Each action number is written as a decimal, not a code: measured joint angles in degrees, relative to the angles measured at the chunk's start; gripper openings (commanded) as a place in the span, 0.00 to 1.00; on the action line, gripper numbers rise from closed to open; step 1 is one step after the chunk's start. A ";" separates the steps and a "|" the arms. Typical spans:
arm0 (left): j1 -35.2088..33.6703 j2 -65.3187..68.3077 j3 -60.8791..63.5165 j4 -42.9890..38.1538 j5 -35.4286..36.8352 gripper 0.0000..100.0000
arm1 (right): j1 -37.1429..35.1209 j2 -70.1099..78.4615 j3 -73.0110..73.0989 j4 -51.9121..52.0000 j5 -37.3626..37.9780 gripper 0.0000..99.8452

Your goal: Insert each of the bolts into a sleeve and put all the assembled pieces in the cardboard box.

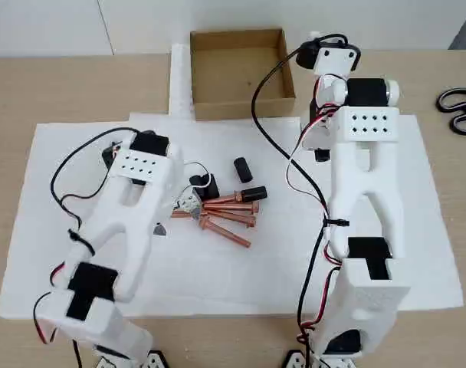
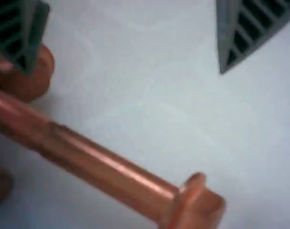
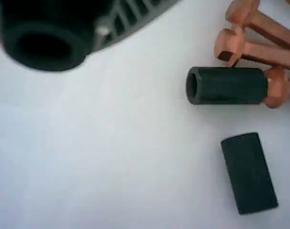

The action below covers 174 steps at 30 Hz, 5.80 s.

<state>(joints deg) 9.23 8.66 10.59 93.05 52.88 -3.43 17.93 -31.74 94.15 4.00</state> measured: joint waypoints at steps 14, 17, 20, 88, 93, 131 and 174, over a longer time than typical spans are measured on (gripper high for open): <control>-3.08 2.64 -5.01 -1.93 6.68 0.23 | -0.09 0.00 0.00 0.00 0.00 0.00; -3.52 2.73 -5.01 -2.64 6.95 0.23 | -0.09 0.00 0.00 0.00 0.00 0.00; -3.52 3.52 -5.01 -2.90 6.95 0.23 | -0.09 0.00 0.00 0.00 0.00 0.00; -3.52 17.67 -22.15 1.23 -24.70 0.01 | 0.09 0.00 0.00 0.53 0.00 0.00; -4.92 24.35 -22.95 -1.41 -36.57 0.01 | 0.00 0.00 0.00 0.53 0.00 0.00; -5.71 32.00 -38.68 6.07 -47.30 0.06 | -0.09 0.00 0.00 0.53 0.00 0.00; -6.07 29.10 -32.44 0.97 -47.65 0.13 | -0.09 0.00 0.00 0.53 0.00 0.00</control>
<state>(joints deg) 3.16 37.76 -21.85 94.02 5.23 -3.52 17.93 -31.74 94.68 4.00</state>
